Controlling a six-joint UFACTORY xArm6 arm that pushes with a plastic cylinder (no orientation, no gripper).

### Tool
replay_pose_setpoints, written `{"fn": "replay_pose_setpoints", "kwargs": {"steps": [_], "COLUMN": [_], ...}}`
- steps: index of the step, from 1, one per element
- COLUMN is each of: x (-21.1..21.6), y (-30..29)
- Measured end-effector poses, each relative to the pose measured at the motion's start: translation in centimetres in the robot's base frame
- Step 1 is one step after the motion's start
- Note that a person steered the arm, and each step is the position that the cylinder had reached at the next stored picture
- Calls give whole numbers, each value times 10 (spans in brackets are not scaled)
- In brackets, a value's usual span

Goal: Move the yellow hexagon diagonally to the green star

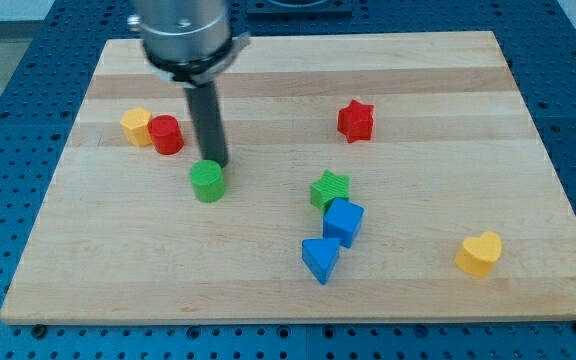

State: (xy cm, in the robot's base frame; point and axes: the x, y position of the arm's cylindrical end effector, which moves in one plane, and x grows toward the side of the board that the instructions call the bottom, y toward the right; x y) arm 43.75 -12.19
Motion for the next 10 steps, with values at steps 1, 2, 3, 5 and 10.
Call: {"fn": "replay_pose_setpoints", "kwargs": {"steps": [1, 2, 3, 5, 10], "x": [1, -2, -23, -63, -9], "y": [-26, -117, -141, -55, 86]}}
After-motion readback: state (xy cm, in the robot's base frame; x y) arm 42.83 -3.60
